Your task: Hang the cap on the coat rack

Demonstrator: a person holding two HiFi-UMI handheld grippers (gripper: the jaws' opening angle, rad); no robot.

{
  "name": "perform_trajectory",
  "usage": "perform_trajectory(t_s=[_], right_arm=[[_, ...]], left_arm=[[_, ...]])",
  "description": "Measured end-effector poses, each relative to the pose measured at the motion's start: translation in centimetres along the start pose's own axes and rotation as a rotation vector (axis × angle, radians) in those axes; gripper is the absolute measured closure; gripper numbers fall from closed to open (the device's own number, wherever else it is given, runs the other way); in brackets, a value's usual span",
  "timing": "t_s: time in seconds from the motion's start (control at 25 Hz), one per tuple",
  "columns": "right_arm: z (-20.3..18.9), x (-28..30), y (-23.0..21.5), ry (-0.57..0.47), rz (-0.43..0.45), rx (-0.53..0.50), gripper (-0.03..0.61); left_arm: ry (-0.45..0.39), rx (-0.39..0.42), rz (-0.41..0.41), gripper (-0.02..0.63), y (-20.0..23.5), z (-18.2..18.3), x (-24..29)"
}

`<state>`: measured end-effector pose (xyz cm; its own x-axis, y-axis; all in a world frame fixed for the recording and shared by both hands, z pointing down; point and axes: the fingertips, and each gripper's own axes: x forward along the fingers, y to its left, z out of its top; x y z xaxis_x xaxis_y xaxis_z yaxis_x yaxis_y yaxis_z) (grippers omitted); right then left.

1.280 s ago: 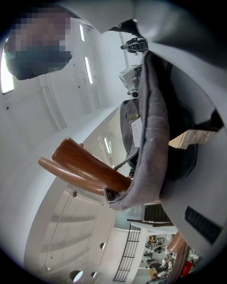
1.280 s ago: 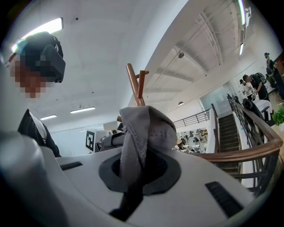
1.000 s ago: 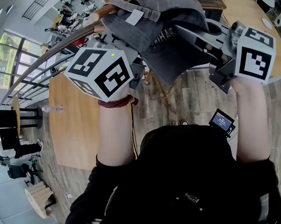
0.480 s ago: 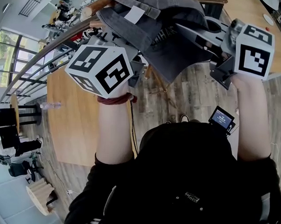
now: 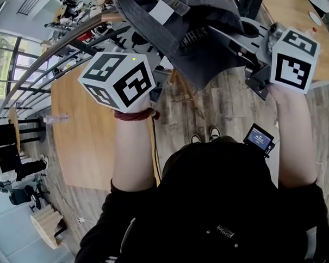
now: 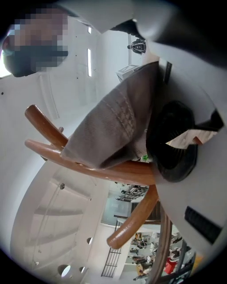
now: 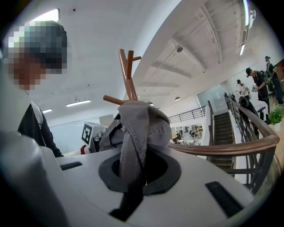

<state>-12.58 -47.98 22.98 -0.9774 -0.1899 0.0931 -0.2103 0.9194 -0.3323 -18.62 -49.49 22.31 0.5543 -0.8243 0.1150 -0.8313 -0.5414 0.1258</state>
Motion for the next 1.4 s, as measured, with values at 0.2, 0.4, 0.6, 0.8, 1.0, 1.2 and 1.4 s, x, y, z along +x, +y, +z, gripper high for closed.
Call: perform_trajectory(t_s=[0.2, 0.4, 0.6, 0.8, 1.0, 1.2, 1.4], right_arm=[[-0.8, 0.0, -0.1, -0.007, -0.033, 0.016, 0.558], [-3.9, 0.5, 0.2, 0.012, -0.04, 0.02, 0.558], [-4.5, 0.4, 0.0, 0.038, -0.049, 0.005, 0.557], [-3.9, 0.2, -0.1, 0.042, -0.052, -0.004, 0.557], [-5.7, -0.1, 0.5, 0.048, -0.061, 0.012, 0.433], [-5.7, -1.6, 0.0, 0.034, -0.106, 0.021, 0.374], [-6.7, -3.3, -0.6, 0.04, -0.15, 0.025, 0.367]], left_arm=[[0.015, -0.04, 0.011, 0.615, 0.1, -1.3, -1.0], [0.041, -0.058, 0.013, 0.615, 0.0, -4.6, -2.8], [0.074, -0.088, 0.014, 0.615, -0.1, -6.9, -3.1], [0.079, -0.1, 0.018, 0.615, -0.2, -6.9, -3.0], [0.069, -0.089, 0.031, 0.615, 0.1, -7.7, -4.1], [0.065, -0.086, 0.041, 0.615, 0.0, -7.6, -4.4], [0.074, -0.077, 0.09, 0.615, 0.5, -8.7, -6.0]])
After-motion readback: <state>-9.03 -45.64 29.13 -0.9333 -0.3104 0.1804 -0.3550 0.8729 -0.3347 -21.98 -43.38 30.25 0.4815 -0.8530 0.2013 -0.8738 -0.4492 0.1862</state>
